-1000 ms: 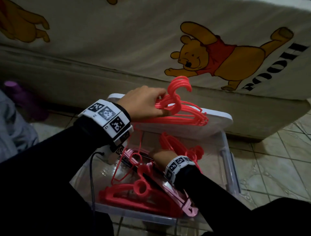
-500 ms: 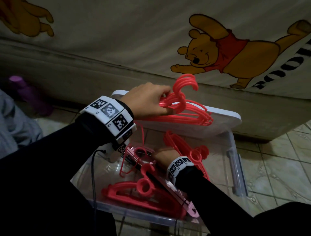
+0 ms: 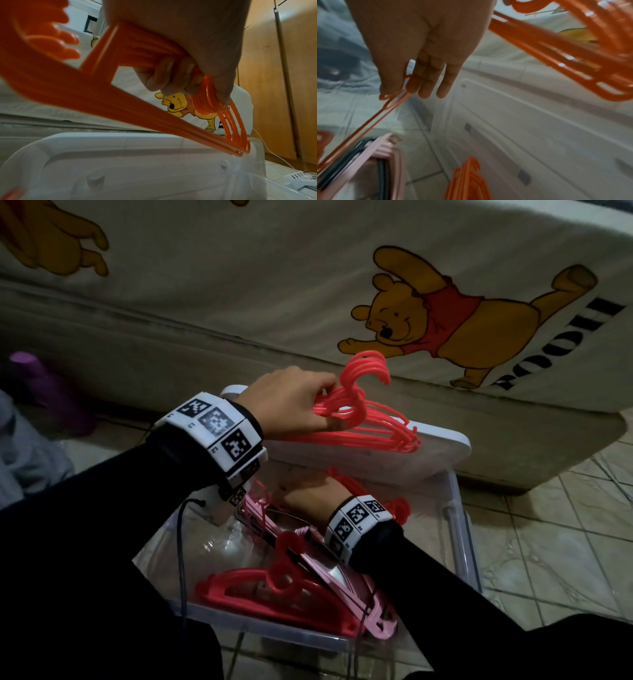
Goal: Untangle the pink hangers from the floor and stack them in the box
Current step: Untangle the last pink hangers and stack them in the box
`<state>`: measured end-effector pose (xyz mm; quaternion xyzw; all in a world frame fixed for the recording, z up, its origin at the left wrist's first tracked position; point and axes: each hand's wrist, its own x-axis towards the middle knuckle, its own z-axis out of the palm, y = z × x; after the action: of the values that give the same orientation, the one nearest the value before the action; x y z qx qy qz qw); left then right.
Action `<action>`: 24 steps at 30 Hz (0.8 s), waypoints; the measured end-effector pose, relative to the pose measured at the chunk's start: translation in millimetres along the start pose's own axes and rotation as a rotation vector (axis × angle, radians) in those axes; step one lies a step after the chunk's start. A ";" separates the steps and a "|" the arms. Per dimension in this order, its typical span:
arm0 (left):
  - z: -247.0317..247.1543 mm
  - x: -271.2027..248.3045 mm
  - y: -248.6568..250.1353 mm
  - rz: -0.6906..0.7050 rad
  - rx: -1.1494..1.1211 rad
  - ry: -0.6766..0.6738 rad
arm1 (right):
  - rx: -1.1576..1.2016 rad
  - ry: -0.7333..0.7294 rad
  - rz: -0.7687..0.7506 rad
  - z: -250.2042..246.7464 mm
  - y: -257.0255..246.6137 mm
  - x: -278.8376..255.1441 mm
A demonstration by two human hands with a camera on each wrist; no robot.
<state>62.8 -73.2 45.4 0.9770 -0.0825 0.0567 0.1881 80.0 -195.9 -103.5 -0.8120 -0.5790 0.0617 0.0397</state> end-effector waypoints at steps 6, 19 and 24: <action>-4.5 -1.7 1.2 -0.021 -0.051 0.081 | -0.070 0.117 -0.094 -56.1 -10.1 -17.7; -8.8 -0.9 -0.5 -0.070 -0.263 0.281 | -0.084 0.170 -0.205 -115.8 -22.2 -60.4; -5.7 -2.0 -6.1 -0.087 -0.224 0.250 | -0.062 0.272 -0.171 -129.7 -11.2 -69.0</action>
<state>61.5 -65.2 48.2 0.9379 -0.0218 0.1602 0.3068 66.3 -256.5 30.0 -0.7614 -0.6370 -0.0705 0.0977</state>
